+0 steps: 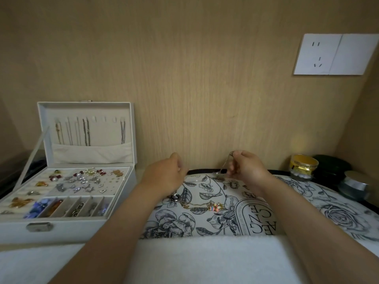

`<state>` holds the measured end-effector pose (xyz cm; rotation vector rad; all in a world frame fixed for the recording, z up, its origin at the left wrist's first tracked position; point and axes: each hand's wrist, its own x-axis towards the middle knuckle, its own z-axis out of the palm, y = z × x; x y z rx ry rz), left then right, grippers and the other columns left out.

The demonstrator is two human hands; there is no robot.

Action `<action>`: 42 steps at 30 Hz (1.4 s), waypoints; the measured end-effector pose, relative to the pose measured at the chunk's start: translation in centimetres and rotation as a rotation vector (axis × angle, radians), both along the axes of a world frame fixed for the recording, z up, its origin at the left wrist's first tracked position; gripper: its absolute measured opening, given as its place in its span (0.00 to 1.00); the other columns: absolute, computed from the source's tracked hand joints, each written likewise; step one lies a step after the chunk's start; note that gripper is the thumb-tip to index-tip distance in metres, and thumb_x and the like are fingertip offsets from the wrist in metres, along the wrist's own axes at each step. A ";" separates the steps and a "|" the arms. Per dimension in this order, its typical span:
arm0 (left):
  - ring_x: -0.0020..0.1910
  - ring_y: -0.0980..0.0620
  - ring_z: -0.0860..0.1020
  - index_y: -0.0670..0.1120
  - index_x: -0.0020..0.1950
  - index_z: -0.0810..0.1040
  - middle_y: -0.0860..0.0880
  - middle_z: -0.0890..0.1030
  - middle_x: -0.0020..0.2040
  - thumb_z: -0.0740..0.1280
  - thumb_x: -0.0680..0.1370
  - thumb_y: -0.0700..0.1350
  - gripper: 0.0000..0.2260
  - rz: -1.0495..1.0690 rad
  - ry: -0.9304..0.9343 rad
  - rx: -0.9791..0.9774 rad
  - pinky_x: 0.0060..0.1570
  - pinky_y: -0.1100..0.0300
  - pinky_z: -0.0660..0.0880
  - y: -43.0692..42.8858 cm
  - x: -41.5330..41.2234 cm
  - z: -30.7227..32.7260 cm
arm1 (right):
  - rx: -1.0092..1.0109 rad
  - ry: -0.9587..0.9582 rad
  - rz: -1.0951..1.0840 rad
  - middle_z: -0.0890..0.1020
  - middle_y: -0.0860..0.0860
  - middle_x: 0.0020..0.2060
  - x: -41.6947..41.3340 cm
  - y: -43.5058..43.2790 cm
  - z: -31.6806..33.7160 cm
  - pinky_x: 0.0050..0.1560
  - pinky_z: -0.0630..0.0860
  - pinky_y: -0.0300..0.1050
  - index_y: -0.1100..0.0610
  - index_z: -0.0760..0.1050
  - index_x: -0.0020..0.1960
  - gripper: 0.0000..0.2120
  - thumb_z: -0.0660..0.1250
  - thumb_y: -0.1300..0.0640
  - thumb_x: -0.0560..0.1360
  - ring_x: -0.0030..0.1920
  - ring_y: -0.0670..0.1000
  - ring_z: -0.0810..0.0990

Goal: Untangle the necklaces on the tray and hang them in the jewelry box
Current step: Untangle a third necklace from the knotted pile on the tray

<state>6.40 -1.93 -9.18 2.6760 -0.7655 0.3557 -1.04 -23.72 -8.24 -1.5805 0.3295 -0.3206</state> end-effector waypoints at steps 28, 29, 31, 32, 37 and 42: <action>0.53 0.52 0.75 0.48 0.52 0.83 0.51 0.78 0.52 0.67 0.80 0.46 0.06 -0.263 -0.004 -0.027 0.48 0.60 0.72 -3.5 -1.4 -2.5 | -1.077 0.185 0.247 0.79 0.37 0.40 0.0 -1.3 -0.9 0.41 0.67 0.27 0.49 0.86 0.49 0.04 0.74 0.55 0.74 0.42 0.37 0.76; 0.53 0.52 0.75 0.47 0.52 0.83 0.50 0.78 0.52 0.66 0.80 0.44 0.06 -0.265 -0.005 -0.023 0.48 0.61 0.71 -3.5 -1.3 -2.6 | -1.105 0.180 0.246 0.80 0.38 0.40 0.0 -1.2 -0.9 0.42 0.69 0.28 0.50 0.86 0.48 0.03 0.74 0.54 0.74 0.42 0.38 0.77; 0.54 0.52 0.73 0.44 0.52 0.80 0.49 0.78 0.52 0.62 0.82 0.41 0.07 -0.271 0.023 -0.055 0.48 0.63 0.68 -3.6 -1.5 -2.9 | -1.233 0.173 0.253 0.82 0.42 0.43 0.2 -1.1 -1.1 0.45 0.75 0.35 0.51 0.85 0.47 0.04 0.72 0.53 0.76 0.44 0.42 0.79; 0.52 0.52 0.73 0.43 0.52 0.78 0.49 0.77 0.51 0.60 0.83 0.40 0.08 -0.261 0.063 -0.106 0.46 0.63 0.68 -3.6 -1.7 -2.9 | -1.265 0.163 0.258 0.83 0.45 0.43 0.2 -0.9 -1.4 0.45 0.77 0.37 0.52 0.84 0.47 0.05 0.70 0.54 0.77 0.43 0.44 0.79; 0.39 0.53 0.74 0.47 0.53 0.72 0.49 0.77 0.44 0.54 0.85 0.46 0.08 -0.097 0.386 -0.529 0.37 0.60 0.68 -3.2 -1.8 -1.8 | -0.650 0.050 0.103 0.84 0.52 0.41 0.3 0.2 -1.6 0.45 0.76 0.46 0.55 0.72 0.49 0.10 0.55 0.54 0.85 0.42 0.51 0.80; 0.34 0.52 0.74 0.47 0.53 0.71 0.50 0.77 0.38 0.51 0.84 0.48 0.11 0.025 0.249 -0.523 0.34 0.56 0.69 -1.9 -1.0 -1.0 | -0.303 0.022 -0.014 0.77 0.53 0.30 1.0 0.1 -1.7 0.32 0.73 0.48 0.56 0.67 0.48 0.12 0.50 0.53 0.86 0.27 0.52 0.75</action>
